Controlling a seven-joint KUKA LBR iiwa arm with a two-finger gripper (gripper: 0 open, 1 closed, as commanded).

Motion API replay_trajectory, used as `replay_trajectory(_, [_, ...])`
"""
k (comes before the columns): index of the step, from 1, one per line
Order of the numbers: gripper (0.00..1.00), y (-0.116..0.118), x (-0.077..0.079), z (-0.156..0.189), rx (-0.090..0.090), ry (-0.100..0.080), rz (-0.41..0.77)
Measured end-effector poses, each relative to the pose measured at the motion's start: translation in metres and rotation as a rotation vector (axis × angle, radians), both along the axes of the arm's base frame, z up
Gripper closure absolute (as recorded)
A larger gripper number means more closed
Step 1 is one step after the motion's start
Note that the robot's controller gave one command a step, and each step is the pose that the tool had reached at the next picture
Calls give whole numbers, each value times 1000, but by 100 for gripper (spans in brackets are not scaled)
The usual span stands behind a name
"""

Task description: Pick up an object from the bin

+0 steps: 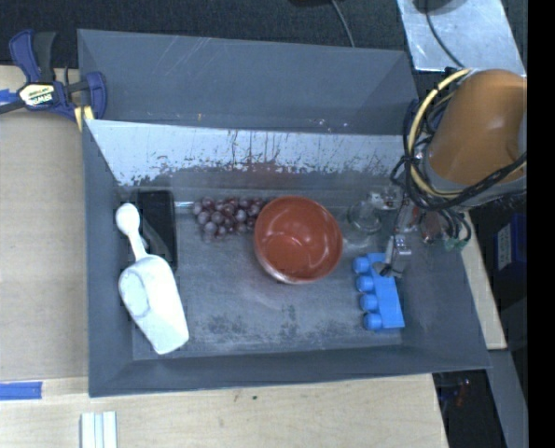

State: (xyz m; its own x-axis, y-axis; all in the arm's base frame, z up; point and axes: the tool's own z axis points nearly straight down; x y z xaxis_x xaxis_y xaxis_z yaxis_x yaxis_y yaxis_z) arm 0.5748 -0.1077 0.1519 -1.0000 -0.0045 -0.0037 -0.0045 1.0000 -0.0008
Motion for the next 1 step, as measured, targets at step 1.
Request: replay_trajectory(1, [0, 0, 0, 0, 0, 0, 0])
